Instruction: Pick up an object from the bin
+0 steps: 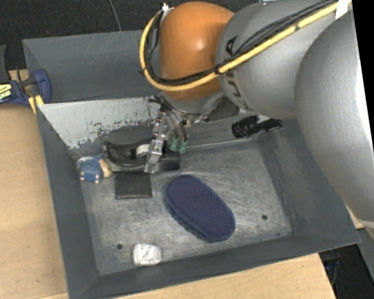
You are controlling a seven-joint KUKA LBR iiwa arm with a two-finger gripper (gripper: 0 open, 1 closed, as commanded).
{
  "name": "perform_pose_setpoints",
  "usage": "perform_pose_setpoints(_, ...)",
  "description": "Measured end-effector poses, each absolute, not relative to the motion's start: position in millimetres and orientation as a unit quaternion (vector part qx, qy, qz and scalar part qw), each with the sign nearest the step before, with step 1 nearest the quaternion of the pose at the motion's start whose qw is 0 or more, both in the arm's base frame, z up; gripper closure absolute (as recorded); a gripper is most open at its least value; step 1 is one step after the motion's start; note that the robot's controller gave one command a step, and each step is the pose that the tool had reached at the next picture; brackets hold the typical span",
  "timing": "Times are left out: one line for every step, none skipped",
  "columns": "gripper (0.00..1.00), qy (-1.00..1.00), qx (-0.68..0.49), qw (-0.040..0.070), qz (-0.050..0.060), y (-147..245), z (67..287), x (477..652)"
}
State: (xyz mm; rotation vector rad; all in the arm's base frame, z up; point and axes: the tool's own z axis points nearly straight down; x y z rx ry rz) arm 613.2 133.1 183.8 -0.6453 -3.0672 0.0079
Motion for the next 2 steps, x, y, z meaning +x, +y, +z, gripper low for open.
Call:
perform_pose_setpoints(1.0, -0.979, -0.206, 0.004, 0.003, 133.2, 183.8, 613.2)
perform_pose_setpoints(1.0, -0.979, -0.206, 0.004, 0.003, 133.2, 183.8, 613.2)
